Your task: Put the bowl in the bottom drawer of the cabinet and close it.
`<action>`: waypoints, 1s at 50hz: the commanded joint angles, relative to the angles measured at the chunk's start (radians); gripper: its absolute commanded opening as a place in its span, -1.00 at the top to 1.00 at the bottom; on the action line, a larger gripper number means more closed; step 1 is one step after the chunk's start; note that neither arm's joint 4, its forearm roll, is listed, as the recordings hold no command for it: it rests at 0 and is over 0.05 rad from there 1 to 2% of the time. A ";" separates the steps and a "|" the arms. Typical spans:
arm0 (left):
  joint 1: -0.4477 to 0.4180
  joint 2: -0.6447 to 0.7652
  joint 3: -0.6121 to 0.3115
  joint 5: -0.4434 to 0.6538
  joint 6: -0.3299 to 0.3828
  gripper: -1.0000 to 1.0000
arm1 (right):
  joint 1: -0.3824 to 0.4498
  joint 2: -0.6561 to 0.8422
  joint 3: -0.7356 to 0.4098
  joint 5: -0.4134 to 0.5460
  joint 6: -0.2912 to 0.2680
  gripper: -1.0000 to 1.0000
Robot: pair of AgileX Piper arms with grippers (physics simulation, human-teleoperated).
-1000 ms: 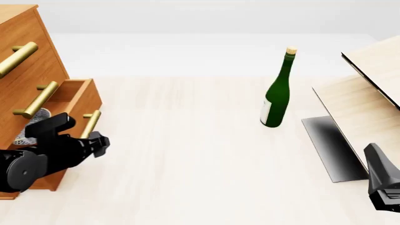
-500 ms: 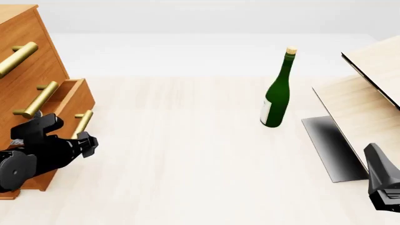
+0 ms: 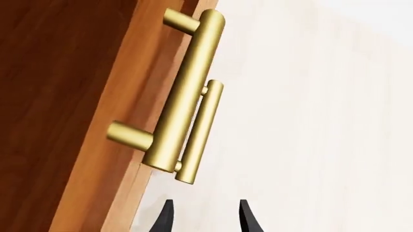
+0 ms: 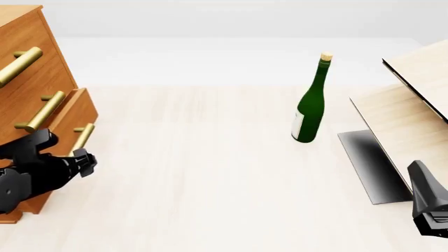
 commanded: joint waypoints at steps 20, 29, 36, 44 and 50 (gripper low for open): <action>0.101 0.010 0.006 -0.030 0.008 -1.00 | 0.000 0.000 0.000 0.001 0.000 -1.00; 0.174 -0.007 0.012 -0.033 0.046 -1.00 | 0.000 0.000 0.000 0.001 0.000 -1.00; 0.220 -0.029 0.019 -0.035 0.077 -1.00 | 0.000 0.000 0.000 0.001 0.000 -1.00; 0.282 -0.079 0.026 -0.036 0.143 -1.00 | 0.000 0.000 0.000 0.001 0.000 -1.00; 0.308 -0.102 0.032 -0.038 0.169 -1.00 | 0.000 0.000 0.000 0.001 0.000 -1.00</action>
